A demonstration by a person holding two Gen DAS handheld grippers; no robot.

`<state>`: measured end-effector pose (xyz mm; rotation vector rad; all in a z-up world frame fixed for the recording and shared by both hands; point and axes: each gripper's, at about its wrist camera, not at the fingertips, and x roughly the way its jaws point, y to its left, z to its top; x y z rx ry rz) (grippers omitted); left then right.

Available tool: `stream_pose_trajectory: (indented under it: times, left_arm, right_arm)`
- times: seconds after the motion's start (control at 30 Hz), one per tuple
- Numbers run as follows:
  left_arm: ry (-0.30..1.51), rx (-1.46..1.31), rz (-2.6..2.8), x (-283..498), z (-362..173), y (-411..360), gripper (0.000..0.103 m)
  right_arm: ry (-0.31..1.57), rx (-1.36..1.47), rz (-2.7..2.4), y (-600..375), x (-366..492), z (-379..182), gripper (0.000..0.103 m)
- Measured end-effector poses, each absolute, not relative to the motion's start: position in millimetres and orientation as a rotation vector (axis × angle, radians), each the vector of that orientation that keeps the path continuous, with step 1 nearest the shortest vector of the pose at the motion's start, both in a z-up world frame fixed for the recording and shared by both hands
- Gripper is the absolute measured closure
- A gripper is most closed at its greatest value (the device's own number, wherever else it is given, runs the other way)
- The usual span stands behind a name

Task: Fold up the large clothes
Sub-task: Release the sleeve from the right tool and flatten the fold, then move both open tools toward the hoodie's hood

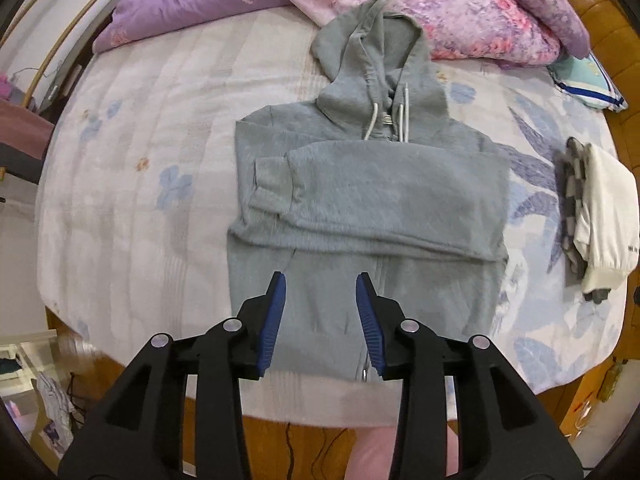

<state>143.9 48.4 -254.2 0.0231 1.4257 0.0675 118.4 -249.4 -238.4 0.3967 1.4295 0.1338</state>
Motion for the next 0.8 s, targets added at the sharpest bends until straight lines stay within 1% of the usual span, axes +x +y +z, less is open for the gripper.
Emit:
stream_pose_trajectory:
  times: [0.4,0.47,0.53,0.8]
  left_arm:
    - [1.332,-0.009,0.109,36.8,-182.3,19.8,0.065]
    - [1.309,-0.003,0.1,22.2,-169.8,13.3,0.063]
    - [1.297,0.01,0.09,13.2,-162.0,7.8,0.06]
    - [1.245,0.029,0.071,5.3,-135.5,12.0,0.06]
  right_arm:
    - [1.325,0.358,0.256,-249.3,51.6,-176.3,0.017]
    - [1.303,0.336,0.284,-244.2,42.7,-167.3,0.017]
    - [1.293,0.324,0.295,-239.4,35.8,-162.1,0.016]
    - [1.282,0.348,0.319,-216.6,23.4,-149.5,0.014]
